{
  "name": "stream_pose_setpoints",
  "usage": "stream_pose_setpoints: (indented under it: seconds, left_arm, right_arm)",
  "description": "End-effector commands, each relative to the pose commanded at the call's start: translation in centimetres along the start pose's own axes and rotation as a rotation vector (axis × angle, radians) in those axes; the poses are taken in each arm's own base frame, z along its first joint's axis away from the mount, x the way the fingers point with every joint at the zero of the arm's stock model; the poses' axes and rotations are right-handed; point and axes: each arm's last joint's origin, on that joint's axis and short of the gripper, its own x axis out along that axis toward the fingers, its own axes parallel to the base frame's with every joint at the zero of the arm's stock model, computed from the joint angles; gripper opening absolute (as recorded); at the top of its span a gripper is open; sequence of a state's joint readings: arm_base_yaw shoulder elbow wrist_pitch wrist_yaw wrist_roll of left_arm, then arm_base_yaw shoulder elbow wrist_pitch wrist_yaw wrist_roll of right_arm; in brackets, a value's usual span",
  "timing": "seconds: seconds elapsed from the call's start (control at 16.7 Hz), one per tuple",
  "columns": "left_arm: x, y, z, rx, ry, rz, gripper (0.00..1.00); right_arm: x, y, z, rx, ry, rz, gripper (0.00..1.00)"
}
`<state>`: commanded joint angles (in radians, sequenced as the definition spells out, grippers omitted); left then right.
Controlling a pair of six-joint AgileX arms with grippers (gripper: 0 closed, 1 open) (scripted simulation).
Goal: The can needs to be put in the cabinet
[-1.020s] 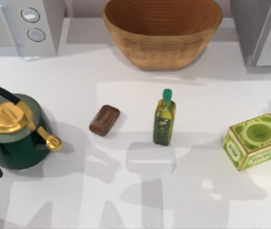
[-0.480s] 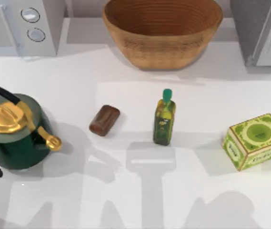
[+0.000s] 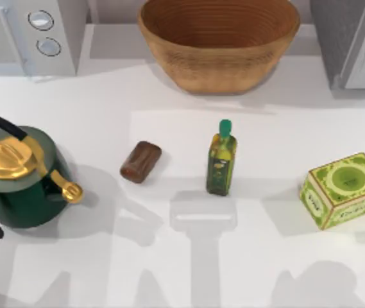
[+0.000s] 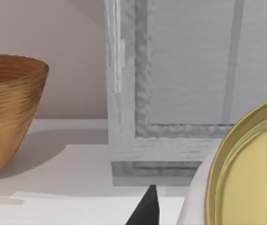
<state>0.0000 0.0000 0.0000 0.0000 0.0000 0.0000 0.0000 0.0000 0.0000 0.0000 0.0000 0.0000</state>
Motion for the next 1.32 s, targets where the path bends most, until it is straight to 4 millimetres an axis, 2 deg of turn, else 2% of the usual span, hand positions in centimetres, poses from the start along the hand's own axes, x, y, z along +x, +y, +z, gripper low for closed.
stream_pose_setpoints:
  seconds: [0.24,0.36,0.48,0.6,0.78,1.08,1.2,1.32]
  left_arm:
    - [0.0,0.0,0.0,0.0,0.0,0.0,1.0]
    - [0.0,0.0,0.0,0.0,0.0,0.0,1.0]
    - [0.0,0.0,0.0,0.0,0.0,0.0,1.0]
    - [0.0,0.0,0.0,0.0,0.0,0.0,1.0]
    - [0.0,0.0,0.0,0.0,0.0,0.0,1.0]
    - [0.0,0.0,0.0,0.0,0.0,0.0,1.0]
    - [0.0,0.0,0.0,0.0,0.0,0.0,1.0]
    - [0.0,0.0,0.0,0.0,0.0,0.0,1.0]
  right_arm:
    - [0.0,0.0,0.3,0.002,0.006,-0.001,0.0]
    - [0.1,0.1,1.5,0.002,0.027,-0.001,0.0]
    - [0.3,0.2,3.7,0.001,0.057,0.001,0.0]
    - [0.9,0.4,7.0,-0.001,0.083,0.004,0.0]
    - [2.6,0.9,13.4,-0.005,0.1,0.009,0.0]
    - [7.5,2.3,24.7,-0.008,0.074,0.012,0.0]
    - [9.6,2.9,28.4,-0.006,0.054,0.008,0.0]
    - [11.6,3.5,31.2,-0.004,0.036,0.004,0.0]
